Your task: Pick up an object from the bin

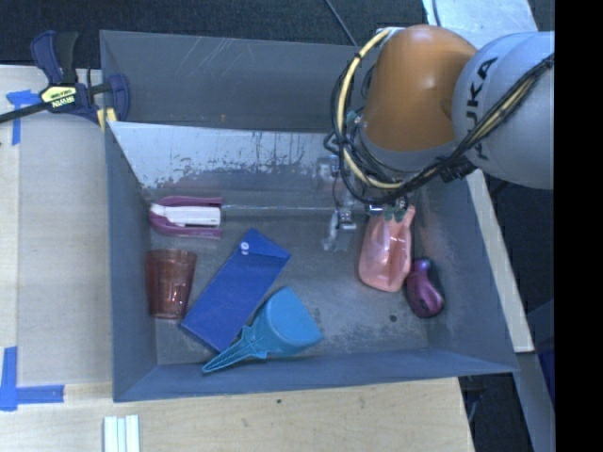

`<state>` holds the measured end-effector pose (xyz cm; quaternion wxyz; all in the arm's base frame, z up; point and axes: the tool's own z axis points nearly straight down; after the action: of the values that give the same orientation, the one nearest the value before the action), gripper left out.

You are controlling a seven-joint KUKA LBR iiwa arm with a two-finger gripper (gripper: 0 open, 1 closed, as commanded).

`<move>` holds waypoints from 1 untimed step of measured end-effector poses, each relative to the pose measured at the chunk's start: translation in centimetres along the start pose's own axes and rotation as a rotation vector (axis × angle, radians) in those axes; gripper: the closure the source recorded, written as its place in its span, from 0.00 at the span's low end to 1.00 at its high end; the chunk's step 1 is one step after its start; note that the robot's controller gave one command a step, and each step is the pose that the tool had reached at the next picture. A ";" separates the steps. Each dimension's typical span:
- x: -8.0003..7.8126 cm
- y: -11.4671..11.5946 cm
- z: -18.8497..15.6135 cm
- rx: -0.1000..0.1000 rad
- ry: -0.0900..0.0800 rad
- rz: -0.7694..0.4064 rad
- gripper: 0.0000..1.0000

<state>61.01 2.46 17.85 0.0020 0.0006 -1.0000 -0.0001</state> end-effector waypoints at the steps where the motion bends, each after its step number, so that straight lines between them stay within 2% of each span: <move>1: -0.2 0.0 -0.4 0.000 -0.008 0.001 0.00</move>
Offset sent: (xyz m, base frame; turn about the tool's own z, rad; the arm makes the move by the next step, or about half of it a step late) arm -0.0104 0.0702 -0.1085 0.1808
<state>61.20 2.45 18.26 -0.0019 0.0003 -1.0000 -0.0002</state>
